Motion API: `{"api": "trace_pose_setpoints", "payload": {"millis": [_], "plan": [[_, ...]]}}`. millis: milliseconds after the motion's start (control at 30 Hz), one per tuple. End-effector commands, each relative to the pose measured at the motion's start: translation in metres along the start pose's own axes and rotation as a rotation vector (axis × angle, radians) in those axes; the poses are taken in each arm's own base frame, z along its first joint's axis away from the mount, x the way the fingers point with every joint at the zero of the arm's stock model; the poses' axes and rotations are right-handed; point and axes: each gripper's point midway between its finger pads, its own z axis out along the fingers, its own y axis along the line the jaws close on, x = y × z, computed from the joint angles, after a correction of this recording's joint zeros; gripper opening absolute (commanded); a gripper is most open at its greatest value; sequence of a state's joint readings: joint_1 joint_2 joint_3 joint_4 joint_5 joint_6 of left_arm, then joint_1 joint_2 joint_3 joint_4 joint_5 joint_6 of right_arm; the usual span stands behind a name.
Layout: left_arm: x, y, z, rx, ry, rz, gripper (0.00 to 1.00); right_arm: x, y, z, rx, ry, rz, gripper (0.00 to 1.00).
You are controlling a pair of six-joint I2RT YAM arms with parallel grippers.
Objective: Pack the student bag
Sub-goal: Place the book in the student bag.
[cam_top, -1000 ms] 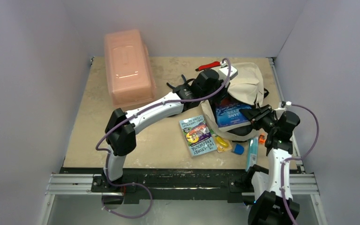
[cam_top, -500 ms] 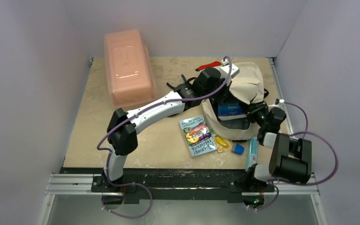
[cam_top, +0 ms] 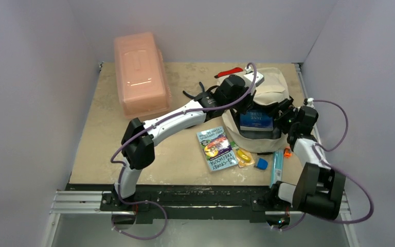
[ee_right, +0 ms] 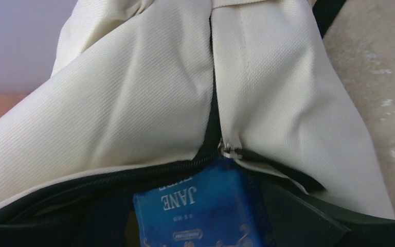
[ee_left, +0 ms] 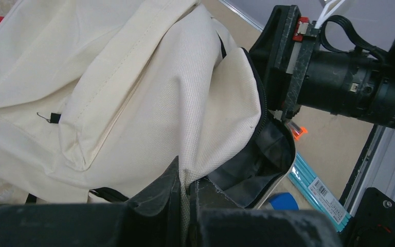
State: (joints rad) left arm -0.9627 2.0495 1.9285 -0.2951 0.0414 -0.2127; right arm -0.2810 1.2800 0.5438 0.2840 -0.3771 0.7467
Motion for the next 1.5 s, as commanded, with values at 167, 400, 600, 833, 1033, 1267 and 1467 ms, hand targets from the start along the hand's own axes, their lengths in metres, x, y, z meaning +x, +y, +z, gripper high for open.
{"api": "trace_pose_setpoints", "payload": {"millis": [167, 400, 600, 833, 1033, 1267, 1467], "plan": [[-0.04, -0.024, -0.012, 0.087, -0.093, -0.044, 0.0, 0.023, -0.014, -0.071, 0.193, 0.057, -0.184, 0.89], [-0.028, -0.025, -0.007, 0.095, -0.057, -0.067, 0.0, 0.049, 0.022, -0.067, 0.018, 0.046, -0.201, 0.55], [-0.02, -0.026, -0.004, 0.099, -0.032, -0.093, 0.0, 0.069, 0.017, -0.044, 0.046, 0.094, -0.244, 0.42], [-0.016, -0.027, -0.001, 0.103, -0.015, -0.101, 0.0, 0.088, -0.012, -0.038, 0.128, 0.13, -0.218, 0.42], [-0.017, -0.029, -0.004, 0.112, -0.011, -0.109, 0.0, 0.053, 0.0, -0.015, 0.079, -0.062, -0.233, 0.33], [-0.023, -0.031, -0.007, 0.119, -0.029, -0.12, 0.0, 0.013, 0.054, 0.008, -0.12, -0.338, -0.249, 0.17], [-0.023, -0.032, -0.003, 0.124, -0.017, -0.115, 0.0, 0.005, 0.087, 0.052, -0.225, -0.382, -0.205, 0.21]]}}
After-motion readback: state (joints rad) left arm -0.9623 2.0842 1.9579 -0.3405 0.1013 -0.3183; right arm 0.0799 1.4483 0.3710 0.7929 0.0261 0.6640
